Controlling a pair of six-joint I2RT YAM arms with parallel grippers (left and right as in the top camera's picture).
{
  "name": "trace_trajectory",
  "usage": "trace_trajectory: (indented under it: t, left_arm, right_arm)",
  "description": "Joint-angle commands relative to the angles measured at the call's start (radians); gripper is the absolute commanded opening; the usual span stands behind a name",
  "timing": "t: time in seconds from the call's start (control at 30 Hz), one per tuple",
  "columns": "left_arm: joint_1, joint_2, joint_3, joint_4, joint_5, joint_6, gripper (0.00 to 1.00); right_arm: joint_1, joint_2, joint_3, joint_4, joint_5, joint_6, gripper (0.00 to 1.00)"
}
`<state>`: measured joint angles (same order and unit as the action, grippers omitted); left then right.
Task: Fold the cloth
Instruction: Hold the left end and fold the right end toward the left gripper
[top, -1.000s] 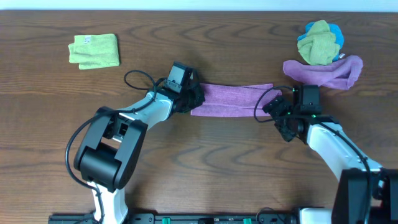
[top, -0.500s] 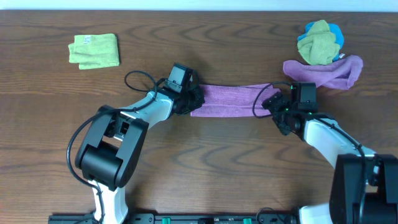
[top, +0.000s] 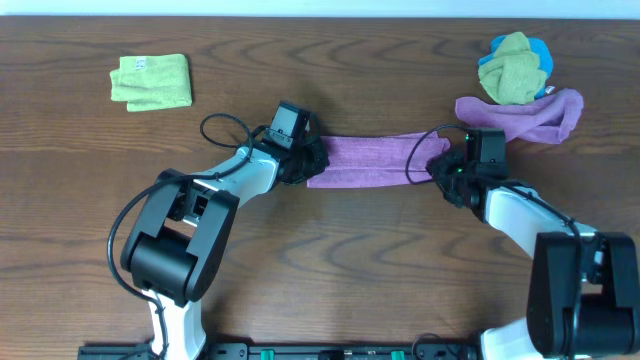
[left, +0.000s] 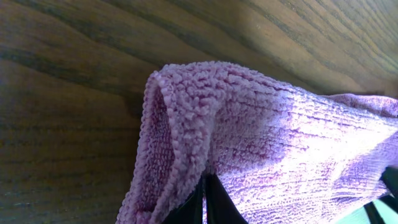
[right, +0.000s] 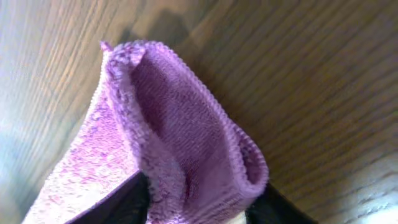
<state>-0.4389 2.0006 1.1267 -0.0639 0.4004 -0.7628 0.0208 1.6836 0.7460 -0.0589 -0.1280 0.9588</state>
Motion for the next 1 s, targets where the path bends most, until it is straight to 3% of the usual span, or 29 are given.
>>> trace_trajectory:
  t: [0.0,0.03,0.07,0.17,0.27,0.6,0.97]
  left_arm:
    - [0.002,0.021,0.011,-0.018,-0.016,0.007,0.06]
    - [0.002,0.021,0.011,-0.018,-0.016,0.007,0.06]
    - [0.003,0.021,0.011,-0.018,-0.016,0.007,0.06]
    - [0.004,0.021,0.011,-0.018,-0.015,0.007,0.06]
    - [0.009,0.021,0.011,-0.023,-0.015,0.007,0.06]
    - [0.027,0.021,0.011,-0.044,-0.014,0.016,0.06]
    - [0.033,0.021,0.011,-0.043,-0.015,0.024,0.06]
  right_arm:
    - [-0.003,0.012,-0.008,0.012,0.042,-0.008,0.17]
    - [-0.003,0.012,-0.008,0.018,0.042,-0.017,0.04]
    - [-0.003,0.012,-0.008,0.021,0.042,-0.019,0.01]
    - [-0.003,0.012,-0.008,0.042,0.009,-0.068,0.01]
    - [0.0,0.008,-0.007,0.107,-0.106,-0.208,0.01]
    - [0.045,-0.123,-0.007,0.064,-0.166,-0.288,0.01]
    - [0.206,-0.215,-0.007,0.06,-0.169,-0.287,0.01]
